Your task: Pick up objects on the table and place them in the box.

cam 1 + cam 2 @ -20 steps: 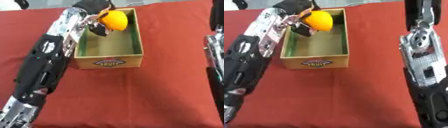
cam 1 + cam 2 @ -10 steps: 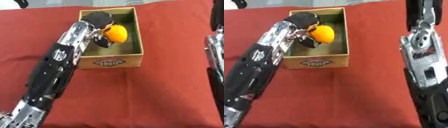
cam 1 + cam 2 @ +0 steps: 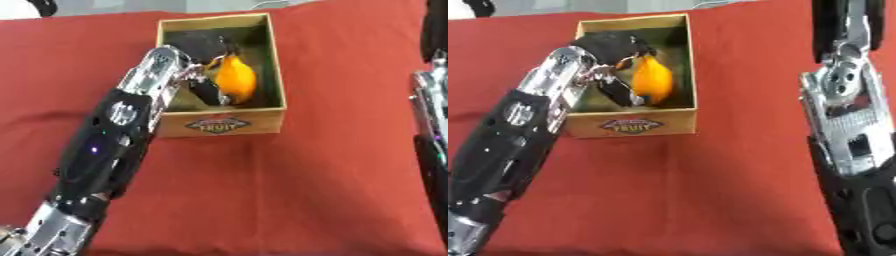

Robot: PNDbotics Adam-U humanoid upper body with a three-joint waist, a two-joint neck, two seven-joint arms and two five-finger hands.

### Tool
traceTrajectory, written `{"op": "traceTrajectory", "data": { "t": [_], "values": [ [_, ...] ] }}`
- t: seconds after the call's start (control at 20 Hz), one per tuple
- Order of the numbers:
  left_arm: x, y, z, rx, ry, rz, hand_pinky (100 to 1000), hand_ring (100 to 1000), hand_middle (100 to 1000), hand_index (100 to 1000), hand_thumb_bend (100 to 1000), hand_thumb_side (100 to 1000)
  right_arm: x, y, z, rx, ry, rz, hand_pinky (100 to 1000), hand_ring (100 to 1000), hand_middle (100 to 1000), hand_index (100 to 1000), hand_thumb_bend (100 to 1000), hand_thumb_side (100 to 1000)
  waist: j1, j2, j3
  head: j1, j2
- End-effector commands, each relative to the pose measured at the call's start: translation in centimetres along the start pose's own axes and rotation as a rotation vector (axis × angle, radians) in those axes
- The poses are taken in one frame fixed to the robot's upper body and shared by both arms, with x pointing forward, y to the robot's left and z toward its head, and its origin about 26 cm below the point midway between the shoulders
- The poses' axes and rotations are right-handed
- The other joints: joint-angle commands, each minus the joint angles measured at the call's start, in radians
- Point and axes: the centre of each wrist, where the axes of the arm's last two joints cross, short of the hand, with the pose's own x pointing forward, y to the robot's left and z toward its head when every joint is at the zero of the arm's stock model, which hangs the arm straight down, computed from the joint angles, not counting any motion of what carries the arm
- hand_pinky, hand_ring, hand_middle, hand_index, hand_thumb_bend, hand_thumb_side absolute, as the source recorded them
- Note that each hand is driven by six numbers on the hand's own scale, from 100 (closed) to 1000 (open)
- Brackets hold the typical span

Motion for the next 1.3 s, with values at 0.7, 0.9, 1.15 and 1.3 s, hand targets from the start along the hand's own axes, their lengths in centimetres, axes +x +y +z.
{"op": "traceTrajectory", "data": {
  "t": [0.7,0.9,1.15,1.3],
  "values": [
    [-2.2,3.8,2.8,0.243,0.082,0.065,675,823,851,929,577,766,0.6,-0.5,-0.3,-0.01,-0.027,0.006,809,765,591,877,100,1000,-0.001,-0.024,0.006,-0.011,-0.008],
    [-3.8,6.3,6.6,0.557,0.115,0.287,599,775,778,935,435,824,0.6,-0.6,-0.3,-0.018,-0.032,0.011,809,765,592,877,100,1000,-0.002,-0.027,0.014,-0.02,0.007],
    [-6.1,7.6,11.7,0.961,0.283,0.391,555,731,739,916,244,809,0.5,-0.8,-0.4,-0.027,-0.033,0.018,809,765,592,877,100,1000,-0.004,-0.028,0.025,-0.02,0.015],
    [-6.7,7.6,14.1,1.181,0.311,0.503,506,678,692,862,136,670,0.5,-0.9,-0.3,-0.029,-0.032,0.026,808,765,593,877,100,1000,-0.005,-0.033,0.033,-0.027,0.017]
  ]
}}
